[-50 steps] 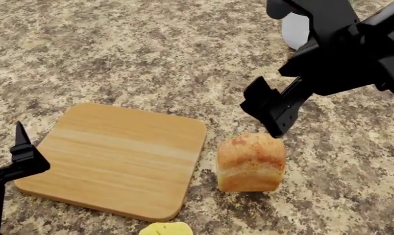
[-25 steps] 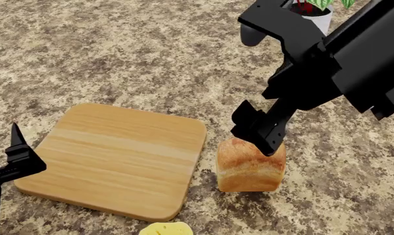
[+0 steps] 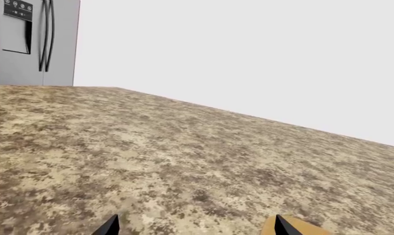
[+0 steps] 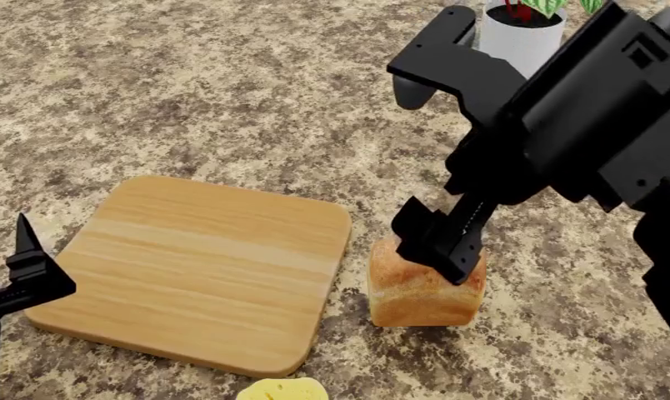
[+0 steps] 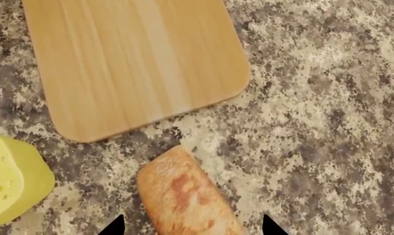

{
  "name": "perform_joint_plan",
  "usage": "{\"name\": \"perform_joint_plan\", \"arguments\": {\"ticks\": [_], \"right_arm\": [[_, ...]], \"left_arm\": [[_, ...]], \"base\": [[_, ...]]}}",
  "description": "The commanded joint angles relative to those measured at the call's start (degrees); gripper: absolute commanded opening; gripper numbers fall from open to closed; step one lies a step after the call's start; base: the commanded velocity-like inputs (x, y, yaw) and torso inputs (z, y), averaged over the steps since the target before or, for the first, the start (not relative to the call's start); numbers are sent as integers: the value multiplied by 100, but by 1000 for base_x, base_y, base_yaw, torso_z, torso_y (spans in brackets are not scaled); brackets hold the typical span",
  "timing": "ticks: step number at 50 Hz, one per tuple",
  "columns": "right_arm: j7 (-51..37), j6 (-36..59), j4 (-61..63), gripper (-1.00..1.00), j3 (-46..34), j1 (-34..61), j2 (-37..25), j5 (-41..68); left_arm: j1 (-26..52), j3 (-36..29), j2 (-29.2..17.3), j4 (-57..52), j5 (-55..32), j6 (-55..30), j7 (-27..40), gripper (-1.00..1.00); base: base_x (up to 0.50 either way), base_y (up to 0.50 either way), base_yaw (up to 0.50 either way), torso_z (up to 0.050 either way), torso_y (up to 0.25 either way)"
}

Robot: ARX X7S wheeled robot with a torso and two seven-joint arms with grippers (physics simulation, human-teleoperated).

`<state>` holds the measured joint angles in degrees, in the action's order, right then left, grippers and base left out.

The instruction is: Place the bread and cheese on the cutting board.

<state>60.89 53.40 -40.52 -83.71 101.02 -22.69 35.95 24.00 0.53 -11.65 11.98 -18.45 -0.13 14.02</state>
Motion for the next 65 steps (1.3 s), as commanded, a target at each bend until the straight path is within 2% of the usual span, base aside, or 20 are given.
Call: {"name": "perform_joint_plan", "arguments": {"ticks": [1,34,50,51,65], "right_arm": [[179,-220,-428,100,-156,3,204,-177],[364,-371,-723,100,-321,-320,386,-248],[502,-621,-1299,100,-448,-536,594,-388],[497,-673,-1335,-100,-456,-542,605,-411],[371,-449,-789,-100,-429,-479,340,-339]], "left_arm": [[18,0,-9,146,-23,97,-7,100],[-69,-27,-98,7,-123,59,67,100],[-88,-70,-96,97,-116,132,80,100],[-83,-79,-96,114,-109,138,78,100],[-53,-95,-110,174,-149,180,70,100]], "base": [[0,0,0,0,0],[0,0,0,0,0],[0,0,0,0,0],[0,0,0,0,0],[1,0,0,0,0]]}}
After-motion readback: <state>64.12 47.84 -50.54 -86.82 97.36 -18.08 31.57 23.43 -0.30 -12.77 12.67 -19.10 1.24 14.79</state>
